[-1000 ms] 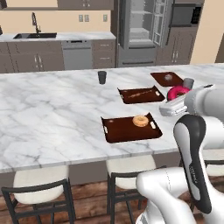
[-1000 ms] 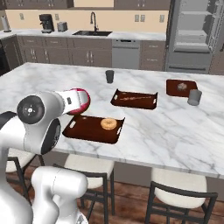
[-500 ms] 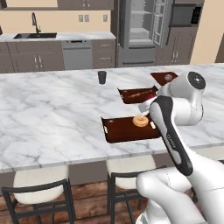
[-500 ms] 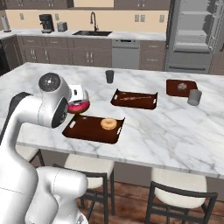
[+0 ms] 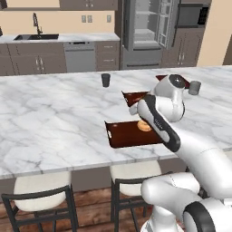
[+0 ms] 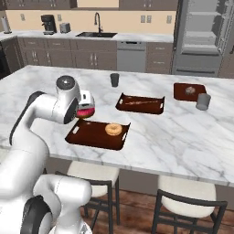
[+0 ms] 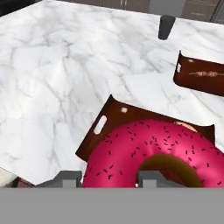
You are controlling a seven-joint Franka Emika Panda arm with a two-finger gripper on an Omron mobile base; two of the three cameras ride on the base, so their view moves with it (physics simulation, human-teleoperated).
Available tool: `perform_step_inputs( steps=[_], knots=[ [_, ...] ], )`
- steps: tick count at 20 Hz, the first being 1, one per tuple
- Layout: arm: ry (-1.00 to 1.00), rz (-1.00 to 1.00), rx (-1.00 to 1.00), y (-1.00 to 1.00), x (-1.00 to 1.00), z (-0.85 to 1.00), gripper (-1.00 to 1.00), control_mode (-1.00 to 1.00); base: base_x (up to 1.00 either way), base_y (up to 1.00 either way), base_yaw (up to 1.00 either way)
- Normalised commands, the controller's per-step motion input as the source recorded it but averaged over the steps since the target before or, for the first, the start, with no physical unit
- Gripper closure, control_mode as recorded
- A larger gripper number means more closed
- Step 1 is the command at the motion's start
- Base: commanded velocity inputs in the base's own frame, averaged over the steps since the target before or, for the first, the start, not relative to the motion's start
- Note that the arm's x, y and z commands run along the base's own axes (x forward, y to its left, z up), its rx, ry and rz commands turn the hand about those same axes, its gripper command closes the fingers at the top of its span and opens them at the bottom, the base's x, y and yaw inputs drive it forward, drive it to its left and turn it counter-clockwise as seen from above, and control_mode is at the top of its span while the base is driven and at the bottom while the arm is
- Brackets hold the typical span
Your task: Take the donuts from the fridge and place them on the empty tray on the dining counter.
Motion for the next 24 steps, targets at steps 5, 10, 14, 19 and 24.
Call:
perform_step_inputs(
  steps=[5, 10, 14, 19, 24],
  knots=[
    [0.01, 0.08, 0.05, 0.0, 0.97, -0.48, 1.0, -1.0, 0.0, 0.0, 0.0],
    [0.04, 0.0, -0.02, 0.17, 0.41, -0.65, 1.0, -1.0, 0.0, 0.0, 0.0],
    [0.11, 0.0, -0.03, 0.25, 0.41, -0.5, 1.0, -1.0, 0.0, 0.0, 0.0],
    [0.12, 0.0, -0.01, 0.1, 0.44, -0.43, 1.0, -1.0, 0.0, 0.0, 0.0],
    [0.12, 0.0, 0.0, 0.0, 0.36, -0.41, 1.0, -1.0, 0.0, 0.0, 0.0]
  ],
)
